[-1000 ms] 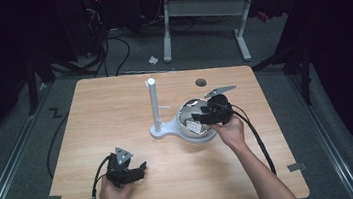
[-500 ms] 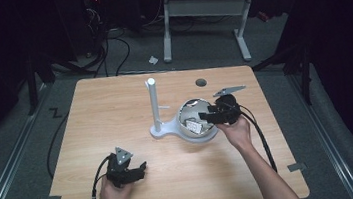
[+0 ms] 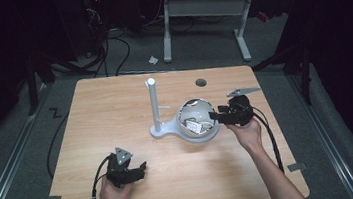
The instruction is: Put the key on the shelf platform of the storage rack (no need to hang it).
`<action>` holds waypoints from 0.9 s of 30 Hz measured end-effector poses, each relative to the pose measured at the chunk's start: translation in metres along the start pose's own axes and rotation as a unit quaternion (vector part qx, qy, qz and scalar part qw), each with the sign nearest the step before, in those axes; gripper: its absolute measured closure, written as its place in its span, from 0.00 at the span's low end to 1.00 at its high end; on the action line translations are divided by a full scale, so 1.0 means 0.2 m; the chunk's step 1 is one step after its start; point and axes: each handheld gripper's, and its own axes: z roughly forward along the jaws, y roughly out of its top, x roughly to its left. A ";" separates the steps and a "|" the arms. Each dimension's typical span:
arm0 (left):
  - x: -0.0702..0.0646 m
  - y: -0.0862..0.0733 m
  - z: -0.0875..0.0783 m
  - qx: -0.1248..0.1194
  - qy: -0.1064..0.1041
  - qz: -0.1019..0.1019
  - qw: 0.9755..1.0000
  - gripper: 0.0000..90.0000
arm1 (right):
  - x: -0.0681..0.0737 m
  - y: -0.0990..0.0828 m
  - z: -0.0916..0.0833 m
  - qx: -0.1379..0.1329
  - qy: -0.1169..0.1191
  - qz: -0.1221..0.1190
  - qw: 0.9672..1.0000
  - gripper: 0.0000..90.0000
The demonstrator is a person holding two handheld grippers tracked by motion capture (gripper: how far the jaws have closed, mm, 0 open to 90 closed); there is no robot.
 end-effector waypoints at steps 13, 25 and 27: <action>0.00 0.00 0.00 0.000 0.000 0.000 1.000 0.25 | -0.02 -0.07 -0.09 -0.023 -0.003 0.004 1.000 0.56; 0.00 0.00 0.00 0.000 0.000 0.000 1.000 0.25 | -0.04 -0.11 -0.20 -0.031 -0.021 -0.002 0.999 0.57; 0.00 0.00 0.00 0.001 0.000 0.000 1.000 0.25 | -0.04 -0.12 -0.20 -0.030 -0.021 0.002 0.999 0.57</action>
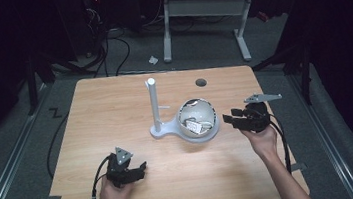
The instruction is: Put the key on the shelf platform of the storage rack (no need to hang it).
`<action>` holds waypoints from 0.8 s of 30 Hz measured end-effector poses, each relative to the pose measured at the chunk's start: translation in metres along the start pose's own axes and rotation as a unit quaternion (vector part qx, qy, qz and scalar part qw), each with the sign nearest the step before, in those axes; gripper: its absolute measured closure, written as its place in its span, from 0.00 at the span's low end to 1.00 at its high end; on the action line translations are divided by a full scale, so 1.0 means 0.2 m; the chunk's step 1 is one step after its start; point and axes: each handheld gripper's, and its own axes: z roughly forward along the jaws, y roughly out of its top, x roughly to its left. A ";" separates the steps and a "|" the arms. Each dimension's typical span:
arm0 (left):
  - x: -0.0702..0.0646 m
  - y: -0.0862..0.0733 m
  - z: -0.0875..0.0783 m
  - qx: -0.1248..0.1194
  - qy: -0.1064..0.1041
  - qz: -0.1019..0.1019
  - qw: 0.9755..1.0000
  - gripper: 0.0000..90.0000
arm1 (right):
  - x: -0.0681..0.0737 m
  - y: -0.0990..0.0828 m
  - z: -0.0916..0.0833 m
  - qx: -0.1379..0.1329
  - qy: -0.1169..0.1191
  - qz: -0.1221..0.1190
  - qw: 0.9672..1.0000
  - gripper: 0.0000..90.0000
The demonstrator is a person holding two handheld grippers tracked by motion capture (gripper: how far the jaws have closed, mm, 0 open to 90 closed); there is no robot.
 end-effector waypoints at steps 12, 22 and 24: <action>0.00 0.00 0.00 0.000 0.000 0.000 1.000 0.25 | -0.04 -0.08 -0.06 -0.009 0.003 0.023 1.000 0.58; 0.00 0.00 0.00 0.000 0.000 0.000 1.000 0.25 | -0.08 -0.15 -0.13 -0.015 0.004 0.040 0.999 0.58; 0.00 0.00 0.00 0.000 0.000 0.000 1.000 0.25 | -0.09 -0.16 -0.14 -0.017 0.004 0.043 0.999 0.58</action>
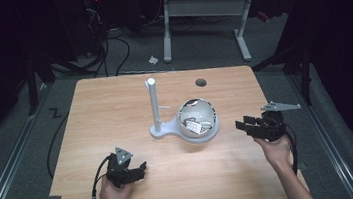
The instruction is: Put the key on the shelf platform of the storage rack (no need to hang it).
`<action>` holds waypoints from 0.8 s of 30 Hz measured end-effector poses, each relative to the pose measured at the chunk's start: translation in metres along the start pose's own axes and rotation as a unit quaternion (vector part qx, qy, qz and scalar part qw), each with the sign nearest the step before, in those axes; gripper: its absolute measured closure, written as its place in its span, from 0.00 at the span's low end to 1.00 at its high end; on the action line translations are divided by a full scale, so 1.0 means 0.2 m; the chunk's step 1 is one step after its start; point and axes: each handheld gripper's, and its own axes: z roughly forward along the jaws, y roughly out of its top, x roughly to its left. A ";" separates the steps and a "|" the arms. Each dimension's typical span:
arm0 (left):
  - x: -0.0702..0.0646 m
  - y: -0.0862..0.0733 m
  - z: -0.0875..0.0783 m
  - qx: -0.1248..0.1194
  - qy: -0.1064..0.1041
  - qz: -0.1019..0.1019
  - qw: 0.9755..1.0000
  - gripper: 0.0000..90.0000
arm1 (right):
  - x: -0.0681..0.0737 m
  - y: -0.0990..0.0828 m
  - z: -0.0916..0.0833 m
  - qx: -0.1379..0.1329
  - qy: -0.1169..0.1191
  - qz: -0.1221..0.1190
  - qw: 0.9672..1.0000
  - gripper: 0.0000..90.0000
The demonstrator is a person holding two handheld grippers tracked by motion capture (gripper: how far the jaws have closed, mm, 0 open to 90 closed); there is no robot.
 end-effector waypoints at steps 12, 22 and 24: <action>0.00 0.00 0.00 -0.001 0.000 0.001 1.000 0.25 | -0.01 -0.08 -0.03 0.004 -0.001 0.011 1.000 0.58; 0.00 0.00 0.00 -0.001 0.000 0.000 1.000 0.25 | -0.01 -0.14 -0.07 -0.004 0.008 0.020 1.000 0.58; 0.00 0.00 0.00 0.000 0.000 0.000 1.000 0.25 | -0.01 -0.15 -0.08 -0.008 0.011 0.022 1.000 0.58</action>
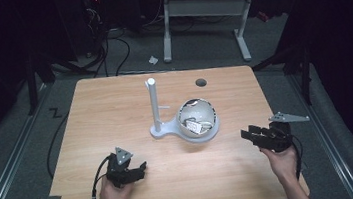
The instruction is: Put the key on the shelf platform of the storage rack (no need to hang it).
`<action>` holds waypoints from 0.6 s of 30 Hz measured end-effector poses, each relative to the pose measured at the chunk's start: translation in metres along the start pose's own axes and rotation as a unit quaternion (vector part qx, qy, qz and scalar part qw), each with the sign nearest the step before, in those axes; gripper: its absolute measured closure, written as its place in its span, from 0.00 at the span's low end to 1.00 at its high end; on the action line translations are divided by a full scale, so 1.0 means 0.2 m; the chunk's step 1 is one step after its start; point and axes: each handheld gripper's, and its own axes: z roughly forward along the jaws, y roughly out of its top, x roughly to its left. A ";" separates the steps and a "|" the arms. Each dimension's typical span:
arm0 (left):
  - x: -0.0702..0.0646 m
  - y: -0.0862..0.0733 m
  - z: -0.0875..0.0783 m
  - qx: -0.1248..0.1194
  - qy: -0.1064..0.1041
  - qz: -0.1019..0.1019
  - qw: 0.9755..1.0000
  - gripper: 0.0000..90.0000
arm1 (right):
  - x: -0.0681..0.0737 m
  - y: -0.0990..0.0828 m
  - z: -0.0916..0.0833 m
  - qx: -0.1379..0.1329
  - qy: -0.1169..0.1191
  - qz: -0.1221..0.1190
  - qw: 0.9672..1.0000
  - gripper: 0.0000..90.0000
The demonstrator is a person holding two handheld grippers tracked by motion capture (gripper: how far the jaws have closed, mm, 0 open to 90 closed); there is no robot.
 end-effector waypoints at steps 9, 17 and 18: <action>0.00 0.00 0.00 0.001 0.000 0.001 1.000 0.25 | 0.00 -0.06 -0.02 -0.001 0.006 0.010 1.000 0.58; 0.00 0.00 0.00 0.000 0.000 0.001 1.000 0.25 | 0.01 -0.09 -0.03 -0.001 0.008 0.012 1.000 0.58; 0.00 0.00 0.00 0.000 0.000 0.000 1.000 0.25 | 0.02 -0.10 -0.02 0.000 0.008 0.010 1.000 0.58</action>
